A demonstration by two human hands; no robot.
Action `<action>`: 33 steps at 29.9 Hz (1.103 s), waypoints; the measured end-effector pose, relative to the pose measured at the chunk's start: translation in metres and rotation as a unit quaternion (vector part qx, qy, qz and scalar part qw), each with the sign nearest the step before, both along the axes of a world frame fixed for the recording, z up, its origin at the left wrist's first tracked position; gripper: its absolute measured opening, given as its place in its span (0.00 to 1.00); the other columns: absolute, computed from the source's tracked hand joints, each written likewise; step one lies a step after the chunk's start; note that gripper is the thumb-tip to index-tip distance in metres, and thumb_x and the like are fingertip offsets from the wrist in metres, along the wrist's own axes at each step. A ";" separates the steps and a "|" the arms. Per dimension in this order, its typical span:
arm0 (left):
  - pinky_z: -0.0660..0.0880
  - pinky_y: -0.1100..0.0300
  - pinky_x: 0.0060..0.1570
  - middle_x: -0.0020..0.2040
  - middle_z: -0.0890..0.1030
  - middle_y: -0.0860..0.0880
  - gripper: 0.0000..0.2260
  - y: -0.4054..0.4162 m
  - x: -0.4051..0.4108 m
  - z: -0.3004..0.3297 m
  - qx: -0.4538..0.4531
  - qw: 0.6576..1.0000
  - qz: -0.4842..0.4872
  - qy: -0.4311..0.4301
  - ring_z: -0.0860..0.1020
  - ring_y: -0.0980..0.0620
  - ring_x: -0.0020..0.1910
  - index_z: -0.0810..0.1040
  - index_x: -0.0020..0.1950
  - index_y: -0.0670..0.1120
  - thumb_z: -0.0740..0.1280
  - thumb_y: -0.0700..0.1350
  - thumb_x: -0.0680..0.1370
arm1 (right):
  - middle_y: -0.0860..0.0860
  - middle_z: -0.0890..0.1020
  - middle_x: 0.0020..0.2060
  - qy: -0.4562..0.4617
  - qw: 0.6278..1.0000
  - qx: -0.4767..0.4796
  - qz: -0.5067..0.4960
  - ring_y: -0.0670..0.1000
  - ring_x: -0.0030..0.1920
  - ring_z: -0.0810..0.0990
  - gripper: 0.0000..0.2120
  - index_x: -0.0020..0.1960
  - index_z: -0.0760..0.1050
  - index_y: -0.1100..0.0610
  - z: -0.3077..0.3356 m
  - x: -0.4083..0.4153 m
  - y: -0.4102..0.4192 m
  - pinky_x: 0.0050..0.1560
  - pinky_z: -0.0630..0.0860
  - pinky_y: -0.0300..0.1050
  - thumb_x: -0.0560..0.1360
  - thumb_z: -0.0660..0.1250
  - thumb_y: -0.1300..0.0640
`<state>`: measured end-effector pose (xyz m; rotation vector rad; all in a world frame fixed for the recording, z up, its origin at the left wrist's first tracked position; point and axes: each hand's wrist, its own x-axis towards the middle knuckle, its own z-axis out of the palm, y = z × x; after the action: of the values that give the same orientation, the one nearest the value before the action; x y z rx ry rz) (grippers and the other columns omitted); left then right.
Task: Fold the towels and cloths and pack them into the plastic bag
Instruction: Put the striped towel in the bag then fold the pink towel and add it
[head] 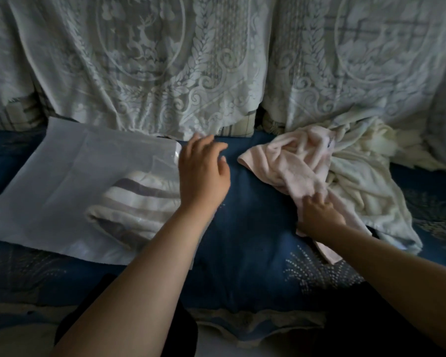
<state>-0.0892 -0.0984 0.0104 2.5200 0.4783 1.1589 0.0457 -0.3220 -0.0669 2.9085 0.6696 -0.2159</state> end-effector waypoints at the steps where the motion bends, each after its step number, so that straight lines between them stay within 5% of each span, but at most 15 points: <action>1: 0.68 0.45 0.65 0.58 0.80 0.44 0.12 -0.010 0.007 0.000 -0.018 0.999 -0.026 -0.008 0.73 0.40 0.64 0.80 0.55 0.44 0.62 0.41 0.74 | 0.59 0.69 0.64 0.024 0.999 0.012 -0.030 0.63 0.63 0.70 0.24 0.64 0.68 0.60 0.000 0.010 -0.009 0.58 0.72 0.54 0.73 0.65 0.48; 5: 0.72 0.52 0.59 0.54 0.81 0.46 0.10 -0.045 0.026 -0.005 -0.150 0.982 -0.102 0.058 0.76 0.46 0.58 0.80 0.56 0.44 0.64 0.40 0.76 | 0.62 0.79 0.56 0.059 0.966 0.242 -0.069 0.61 0.56 0.77 0.13 0.55 0.76 0.63 0.019 0.036 -0.028 0.52 0.71 0.47 0.78 0.60 0.55; 7: 0.73 0.55 0.57 0.58 0.80 0.47 0.12 -0.058 0.034 -0.009 -0.183 0.967 -0.119 0.132 0.76 0.47 0.59 0.78 0.60 0.47 0.63 0.44 0.78 | 0.61 0.80 0.44 0.050 0.931 0.357 -0.062 0.59 0.46 0.78 0.11 0.44 0.76 0.61 0.037 0.036 -0.036 0.43 0.67 0.44 0.79 0.61 0.55; 10: 0.72 0.53 0.59 0.65 0.75 0.48 0.18 -0.077 0.044 -0.018 -0.168 0.948 -0.144 0.227 0.73 0.46 0.64 0.71 0.68 0.50 0.64 0.48 0.78 | 0.49 0.74 0.28 0.087 0.870 0.484 -0.037 0.46 0.30 0.71 0.16 0.33 0.71 0.54 0.071 0.018 -0.049 0.32 0.67 0.37 0.79 0.61 0.51; 14: 0.74 0.48 0.53 0.65 0.74 0.45 0.23 -0.095 0.064 -0.038 -0.155 0.938 -0.147 0.273 0.74 0.41 0.62 0.66 0.70 0.50 0.64 0.51 0.75 | 0.46 0.83 0.31 0.309 0.723 0.618 -0.003 0.42 0.32 0.80 0.10 0.42 0.80 0.52 0.101 -0.009 -0.069 0.31 0.74 0.33 0.78 0.62 0.54; 16: 0.71 0.47 0.58 0.69 0.70 0.44 0.30 -0.098 0.071 -0.049 -0.134 0.936 -0.134 0.297 0.69 0.40 0.67 0.60 0.73 0.50 0.66 0.55 0.74 | 0.51 0.83 0.31 0.408 0.639 0.651 0.024 0.46 0.30 0.81 0.11 0.41 0.83 0.54 0.107 -0.013 -0.080 0.29 0.76 0.35 0.74 0.62 0.55; 18: 0.66 0.45 0.65 0.74 0.62 0.44 0.36 -0.096 0.076 -0.056 -0.159 0.937 -0.139 0.280 0.62 0.41 0.72 0.55 0.76 0.52 0.68 0.56 0.73 | 0.52 0.83 0.30 0.461 0.596 0.656 0.041 0.46 0.29 0.81 0.10 0.37 0.83 0.54 0.109 -0.014 -0.089 0.29 0.76 0.36 0.70 0.64 0.54; 21: 0.67 0.45 0.65 0.73 0.65 0.41 0.23 -0.087 0.081 -0.065 -0.145 0.945 -0.149 0.253 0.65 0.37 0.70 0.74 0.66 0.49 0.67 0.54 0.73 | 0.55 0.84 0.37 0.507 0.568 0.647 0.038 0.49 0.35 0.83 0.12 0.47 0.83 0.58 0.105 -0.009 -0.105 0.36 0.80 0.39 0.66 0.74 0.53; 24: 0.72 0.51 0.46 0.54 0.79 0.43 0.10 -0.089 0.076 -0.054 -0.138 0.944 -0.179 0.239 0.77 0.39 0.53 0.76 0.46 0.45 0.59 0.49 0.77 | 0.54 0.83 0.36 0.490 0.613 0.620 0.005 0.49 0.34 0.82 0.09 0.47 0.82 0.58 0.104 -0.004 -0.116 0.34 0.78 0.40 0.73 0.68 0.54; 26: 0.73 0.51 0.42 0.46 0.80 0.43 0.08 -0.092 0.072 -0.042 -0.188 0.941 -0.164 0.229 0.77 0.41 0.45 0.71 0.47 0.45 0.56 0.46 0.80 | 0.53 0.83 0.37 0.363 0.742 0.561 -0.057 0.49 0.35 0.80 0.09 0.49 0.81 0.56 0.098 0.006 -0.121 0.34 0.76 0.41 0.77 0.64 0.53; 28: 0.74 0.51 0.40 0.43 0.80 0.46 0.07 -0.092 0.066 -0.031 -0.183 0.952 -0.155 0.191 0.77 0.44 0.42 0.72 0.48 0.46 0.58 0.48 0.80 | 0.55 0.82 0.48 0.157 0.903 0.380 -0.123 0.52 0.43 0.80 0.16 0.58 0.76 0.54 0.081 0.025 -0.128 0.42 0.74 0.44 0.75 0.67 0.47; 29: 0.73 0.52 0.38 0.40 0.80 0.48 0.07 -0.094 0.062 -0.028 -0.163 0.956 -0.164 0.182 0.77 0.46 0.40 0.72 0.47 0.47 0.59 0.49 0.79 | 0.56 0.80 0.54 0.099 0.940 0.291 -0.147 0.55 0.49 0.79 0.22 0.63 0.73 0.53 0.073 0.029 -0.129 0.48 0.74 0.47 0.73 0.67 0.45; 31: 0.71 0.54 0.34 0.34 0.77 0.51 0.07 -0.098 0.055 -0.022 -0.124 0.954 -0.193 0.192 0.77 0.47 0.36 0.73 0.44 0.49 0.62 0.51 0.78 | 0.57 0.70 0.68 0.070 0.969 0.206 -0.114 0.59 0.63 0.72 0.32 0.70 0.65 0.48 0.060 0.026 -0.125 0.62 0.71 0.53 0.70 0.67 0.39; 33: 0.70 0.55 0.33 0.31 0.75 0.53 0.07 -0.105 0.050 -0.020 -0.111 0.948 -0.218 0.204 0.76 0.48 0.34 0.74 0.43 0.50 0.64 0.52 0.77 | 0.51 0.61 0.73 0.070 0.973 0.222 0.009 0.56 0.72 0.62 0.38 0.73 0.59 0.43 0.056 0.010 -0.109 0.70 0.63 0.56 0.67 0.66 0.33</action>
<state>-0.0395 -0.2033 -0.0095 2.4830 0.1174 0.4000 0.0556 -0.4315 -0.0111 3.3341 0.8647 -0.3068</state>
